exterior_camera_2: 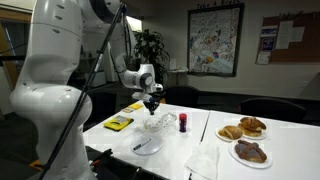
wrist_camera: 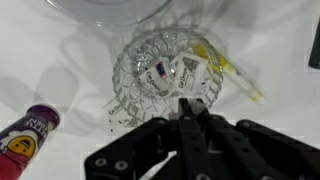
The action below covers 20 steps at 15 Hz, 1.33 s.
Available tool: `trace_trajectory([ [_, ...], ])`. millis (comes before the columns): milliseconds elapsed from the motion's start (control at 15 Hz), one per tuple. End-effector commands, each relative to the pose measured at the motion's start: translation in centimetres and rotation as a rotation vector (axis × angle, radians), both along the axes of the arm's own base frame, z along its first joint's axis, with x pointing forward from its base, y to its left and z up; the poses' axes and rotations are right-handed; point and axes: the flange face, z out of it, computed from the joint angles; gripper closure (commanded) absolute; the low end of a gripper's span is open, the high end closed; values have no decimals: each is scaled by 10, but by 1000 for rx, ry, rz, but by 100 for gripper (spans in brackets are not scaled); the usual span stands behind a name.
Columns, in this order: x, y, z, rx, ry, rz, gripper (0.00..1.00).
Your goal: Pick up the paper from the bowl and put it on the table
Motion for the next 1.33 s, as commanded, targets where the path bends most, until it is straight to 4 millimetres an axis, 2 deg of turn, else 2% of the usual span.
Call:
trace_trajectory([
  [0,2,37,29,-29,-28,135,98],
  [200,8,79,32,-37,-46,271,98],
  [333,13,100,23,-25,-37,341,98],
  [467,18,110,7,-18,-22,383,98],
  [867,34,100,-50,-39,28,372,98],
  [1133,50,86,-69,-137,5,381,98],
  [1200,55,84,-70,-146,8,385,68],
  [1267,47,85,-72,-155,3,390,66],
])
